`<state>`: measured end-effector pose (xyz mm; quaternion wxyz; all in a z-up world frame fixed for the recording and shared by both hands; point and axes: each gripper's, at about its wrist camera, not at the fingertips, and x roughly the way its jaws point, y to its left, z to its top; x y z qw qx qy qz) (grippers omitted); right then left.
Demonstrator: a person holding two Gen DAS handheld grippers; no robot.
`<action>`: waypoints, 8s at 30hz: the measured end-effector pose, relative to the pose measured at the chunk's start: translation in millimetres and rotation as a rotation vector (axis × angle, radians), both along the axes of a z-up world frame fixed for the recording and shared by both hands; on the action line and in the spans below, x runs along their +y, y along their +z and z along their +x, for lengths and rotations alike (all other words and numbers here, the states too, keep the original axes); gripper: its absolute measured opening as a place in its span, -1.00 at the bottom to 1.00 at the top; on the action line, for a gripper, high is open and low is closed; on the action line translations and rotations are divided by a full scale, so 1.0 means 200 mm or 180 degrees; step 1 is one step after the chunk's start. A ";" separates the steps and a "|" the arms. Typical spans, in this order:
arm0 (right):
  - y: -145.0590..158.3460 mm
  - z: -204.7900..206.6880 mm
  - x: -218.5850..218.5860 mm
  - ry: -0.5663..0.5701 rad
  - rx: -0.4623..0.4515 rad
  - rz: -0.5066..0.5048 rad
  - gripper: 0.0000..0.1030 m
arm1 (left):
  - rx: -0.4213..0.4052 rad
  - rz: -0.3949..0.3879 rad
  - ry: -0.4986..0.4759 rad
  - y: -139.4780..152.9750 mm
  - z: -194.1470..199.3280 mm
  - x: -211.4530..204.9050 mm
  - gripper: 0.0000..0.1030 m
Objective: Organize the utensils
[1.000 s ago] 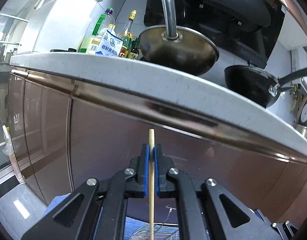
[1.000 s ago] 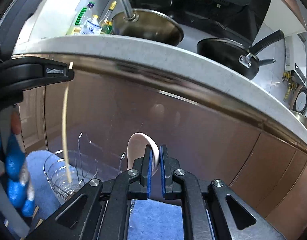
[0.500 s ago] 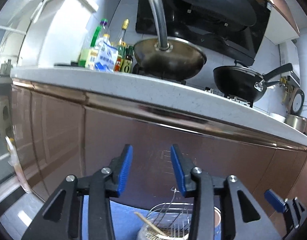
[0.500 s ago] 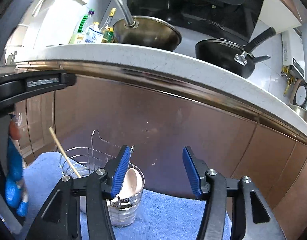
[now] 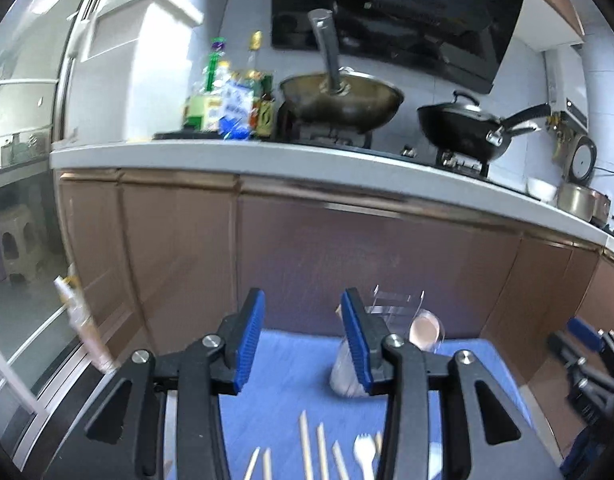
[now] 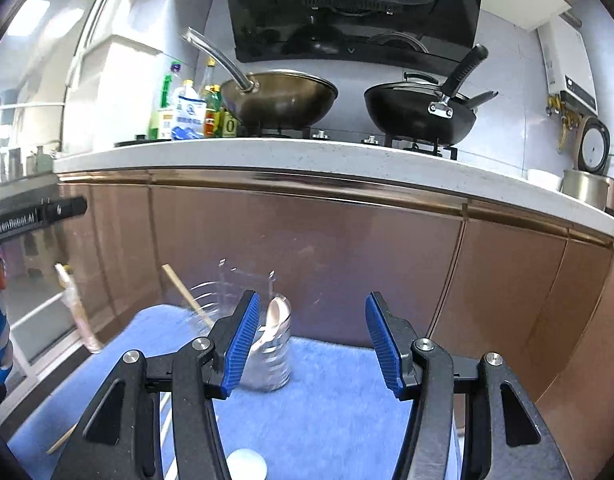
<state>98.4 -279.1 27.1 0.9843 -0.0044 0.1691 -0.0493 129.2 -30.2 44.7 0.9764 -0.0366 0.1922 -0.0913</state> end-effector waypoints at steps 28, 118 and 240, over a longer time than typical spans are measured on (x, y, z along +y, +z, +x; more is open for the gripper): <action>-0.40 -0.20 -0.07 0.0568 0.0933 0.0622 -0.06 | 0.1822 0.0259 -0.0548 -0.68 0.04 -0.04 -0.27; 0.22 0.37 0.08 0.0213 -0.0216 -0.0263 -0.87 | -0.0396 -0.0744 -0.0391 0.22 0.44 -0.31 -0.89; -0.10 -0.50 0.10 -0.0013 0.0116 0.0454 0.27 | -0.0076 0.0613 0.0316 -0.07 -0.49 -0.03 0.10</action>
